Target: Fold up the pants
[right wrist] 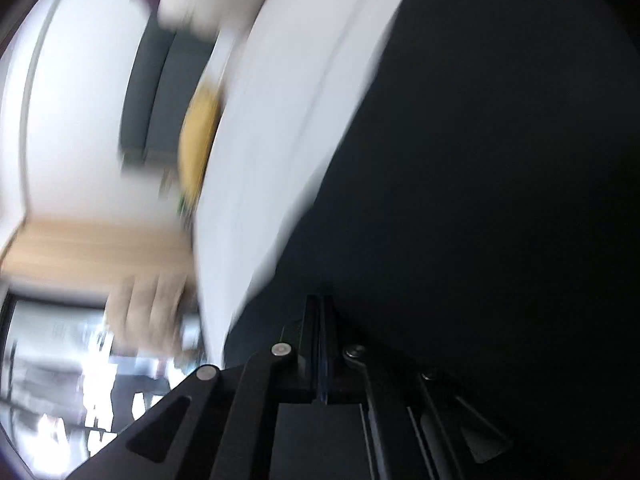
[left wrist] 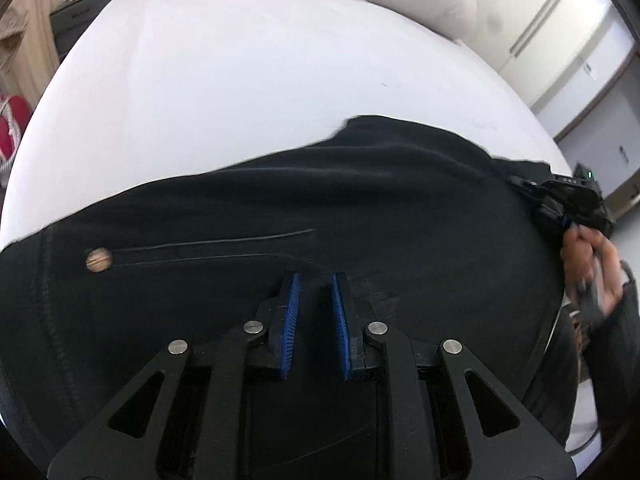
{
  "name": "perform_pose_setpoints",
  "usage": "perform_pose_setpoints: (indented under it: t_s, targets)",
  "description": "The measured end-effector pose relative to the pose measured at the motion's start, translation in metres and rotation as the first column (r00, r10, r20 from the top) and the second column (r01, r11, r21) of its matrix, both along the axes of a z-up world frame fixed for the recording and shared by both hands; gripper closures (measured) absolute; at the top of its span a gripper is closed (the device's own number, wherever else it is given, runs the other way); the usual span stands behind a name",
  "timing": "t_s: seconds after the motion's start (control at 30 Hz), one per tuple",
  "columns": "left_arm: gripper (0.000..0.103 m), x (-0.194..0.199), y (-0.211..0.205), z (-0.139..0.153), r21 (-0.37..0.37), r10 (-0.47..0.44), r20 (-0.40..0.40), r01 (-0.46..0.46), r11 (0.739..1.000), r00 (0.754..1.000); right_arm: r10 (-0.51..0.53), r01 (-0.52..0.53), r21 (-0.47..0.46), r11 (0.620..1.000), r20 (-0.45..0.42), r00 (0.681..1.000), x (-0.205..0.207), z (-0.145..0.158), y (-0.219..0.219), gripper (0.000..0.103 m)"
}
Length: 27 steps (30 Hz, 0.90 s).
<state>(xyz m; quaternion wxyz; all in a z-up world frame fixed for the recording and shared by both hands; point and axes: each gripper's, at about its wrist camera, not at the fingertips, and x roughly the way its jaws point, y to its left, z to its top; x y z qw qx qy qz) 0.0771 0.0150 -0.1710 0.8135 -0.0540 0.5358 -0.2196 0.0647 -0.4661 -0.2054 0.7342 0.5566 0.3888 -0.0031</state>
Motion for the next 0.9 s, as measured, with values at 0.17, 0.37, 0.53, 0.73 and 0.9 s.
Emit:
perform_pose_setpoints:
  t_s: [0.17,0.37,0.53,0.73,0.9]
  targets:
    - [0.086,-0.013,0.048,0.0,-0.049,0.087,-0.001,-0.087,0.995,0.996,-0.308,0.297,-0.178,0.938,-0.037,0.951,-0.03,0.023,-0.128,0.103]
    - [0.085,-0.018,0.064,0.038,-0.022,0.134,0.05,-0.133,0.991,0.99,-0.246,0.246,-0.258,0.934,0.034,0.969,-0.037,0.085,-0.105,0.097]
    - [0.085,0.004,-0.018,0.049,-0.147,-0.023,0.059,0.032,0.989,0.998,0.176,-0.177,-0.011,0.984,0.162,0.971,-0.01,0.066,0.081,0.097]
    - [0.086,0.031,-0.051,0.0,-0.087,-0.042,-0.034,0.039,0.995,0.999,0.263,-0.266,0.135,0.954,0.041,0.964,0.022,-0.01,0.159,0.103]
    - [0.086,0.026,-0.001,-0.005,-0.136,0.032,-0.032,-0.036,0.99,0.999,0.034,-0.035,0.017,0.999,0.056,0.998,0.0,-0.002,0.047,0.103]
